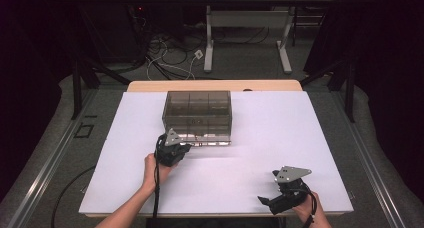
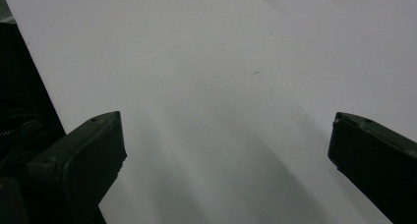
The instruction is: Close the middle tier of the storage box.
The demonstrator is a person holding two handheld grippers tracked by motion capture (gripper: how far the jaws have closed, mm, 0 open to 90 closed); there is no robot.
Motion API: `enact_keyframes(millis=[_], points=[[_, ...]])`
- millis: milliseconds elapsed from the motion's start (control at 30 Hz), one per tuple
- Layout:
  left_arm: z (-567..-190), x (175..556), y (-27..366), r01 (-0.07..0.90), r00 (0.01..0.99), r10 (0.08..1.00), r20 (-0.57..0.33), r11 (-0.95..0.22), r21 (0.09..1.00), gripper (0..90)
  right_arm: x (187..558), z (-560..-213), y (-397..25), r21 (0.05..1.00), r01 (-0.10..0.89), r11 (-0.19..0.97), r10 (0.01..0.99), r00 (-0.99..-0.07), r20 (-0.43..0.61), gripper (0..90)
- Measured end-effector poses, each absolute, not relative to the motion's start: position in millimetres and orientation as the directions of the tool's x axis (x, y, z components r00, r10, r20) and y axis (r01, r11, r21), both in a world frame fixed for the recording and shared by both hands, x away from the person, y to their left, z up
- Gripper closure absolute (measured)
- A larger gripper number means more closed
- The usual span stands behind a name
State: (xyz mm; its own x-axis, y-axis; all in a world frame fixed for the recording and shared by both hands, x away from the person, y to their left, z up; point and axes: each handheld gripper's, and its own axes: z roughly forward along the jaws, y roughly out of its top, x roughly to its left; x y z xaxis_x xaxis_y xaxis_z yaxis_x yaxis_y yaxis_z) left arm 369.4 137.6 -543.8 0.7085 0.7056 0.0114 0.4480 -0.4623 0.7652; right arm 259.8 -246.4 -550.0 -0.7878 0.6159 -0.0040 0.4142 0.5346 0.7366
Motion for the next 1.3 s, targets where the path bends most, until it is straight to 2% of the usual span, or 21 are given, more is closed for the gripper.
enact_keyframes(millis=[600, 800, 1300], points=[[-542.1, 370.3, 138.1, 0.424, 0.702, 0.712, 0.021, -0.442, 0.790, 90.0, 260.3, -549.8, -246.9, 0.732, 0.417, 0.539, 0.616, -0.788, -0.004, 0.2], [-543.1, 372.1, 139.9, 0.430, 0.695, 0.719, -0.002, -0.412, 0.803, 90.0, 260.2, -550.0, -246.2, 0.737, 0.414, 0.534, 0.615, -0.789, -0.002, 0.2], [-545.1, 378.0, 139.8, 0.404, 0.678, 0.735, 0.018, -0.393, 0.826, 90.0, 259.6, -550.4, -246.0, 0.732, 0.421, 0.535, 0.615, -0.789, 0.004, 0.2]])
